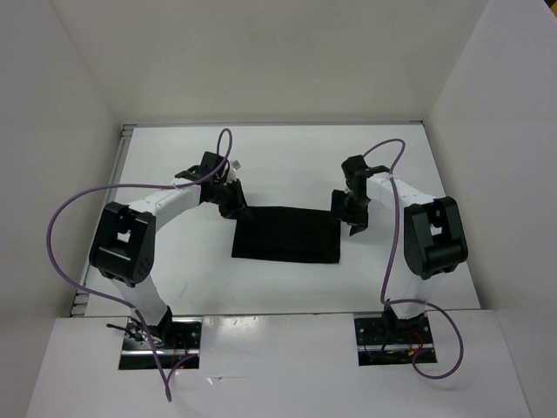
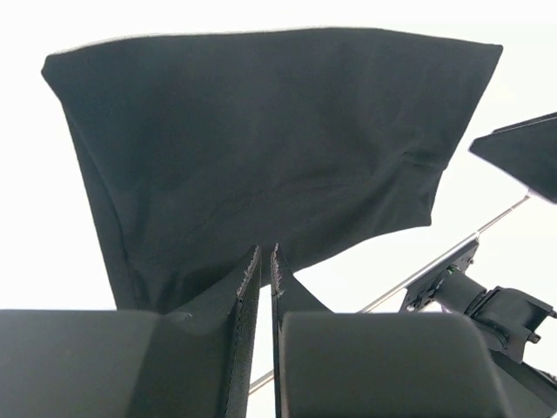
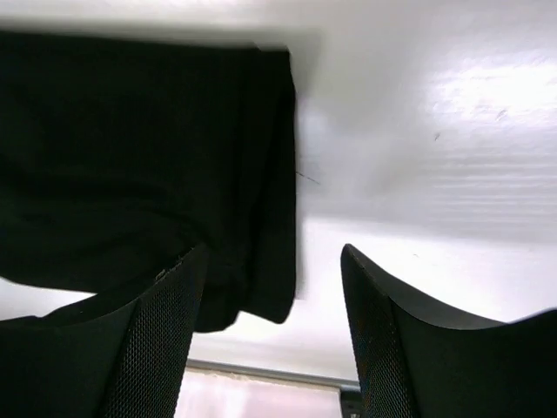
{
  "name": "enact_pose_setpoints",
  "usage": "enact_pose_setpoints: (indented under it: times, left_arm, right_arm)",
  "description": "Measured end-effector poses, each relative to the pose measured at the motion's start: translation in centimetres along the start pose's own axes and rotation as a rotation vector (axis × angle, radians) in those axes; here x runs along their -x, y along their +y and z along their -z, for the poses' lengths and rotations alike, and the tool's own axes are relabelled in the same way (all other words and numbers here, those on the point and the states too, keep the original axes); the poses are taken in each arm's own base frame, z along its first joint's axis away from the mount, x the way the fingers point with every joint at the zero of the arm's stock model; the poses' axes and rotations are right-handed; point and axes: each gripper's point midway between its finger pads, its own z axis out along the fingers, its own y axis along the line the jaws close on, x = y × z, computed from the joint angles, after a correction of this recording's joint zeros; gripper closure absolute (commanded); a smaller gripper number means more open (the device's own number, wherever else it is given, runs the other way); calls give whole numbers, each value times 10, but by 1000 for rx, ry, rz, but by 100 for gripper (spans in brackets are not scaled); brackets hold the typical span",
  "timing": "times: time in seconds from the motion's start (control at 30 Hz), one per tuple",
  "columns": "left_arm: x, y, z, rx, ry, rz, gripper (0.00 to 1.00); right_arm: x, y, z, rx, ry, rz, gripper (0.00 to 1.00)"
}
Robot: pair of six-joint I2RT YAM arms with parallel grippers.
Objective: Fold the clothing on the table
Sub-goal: Fold the skirt
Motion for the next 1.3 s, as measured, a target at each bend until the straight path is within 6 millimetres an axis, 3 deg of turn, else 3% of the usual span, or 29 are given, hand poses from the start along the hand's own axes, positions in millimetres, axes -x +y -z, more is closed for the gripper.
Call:
enact_pose_setpoints:
  times: [0.23, 0.43, 0.53, 0.57, 0.63, 0.8, 0.93, 1.03, 1.3]
  left_arm:
    - [-3, -1, 1, -6, 14, 6, 82]
    - [-7, -13, -1, -56, 29, -16, 82]
    - [-10, -25, -2, -84, 42, -35, 82]
    - [-10, -29, -3, -95, 46, -40, 82]
    - [-9, -38, -5, -118, 52, -47, 80]
    - [-7, -46, -25, -142, 89, -53, 80]
    - [10, -49, -48, -150, 92, -56, 80]
    - [22, -50, -63, -154, 91, -57, 80]
    - [41, -50, -97, -169, 85, -34, 80]
  right_arm:
    - [-33, -6, -22, 10, 119, -22, 38]
    - [-50, 7, -30, 106, 183, -50, 58]
    - [-51, 14, -32, 140, 194, -59, 79]
    - [-50, 15, -33, 148, 196, -63, 91]
    - [-49, 17, -35, 153, 198, -72, 100]
    - [-23, 23, -38, 164, 155, -91, 100]
    - [15, 32, -36, 173, 61, -79, 100]
    - [32, 37, -29, 183, 12, -68, 100]
    - [36, 41, -27, 196, 1, -55, 100]
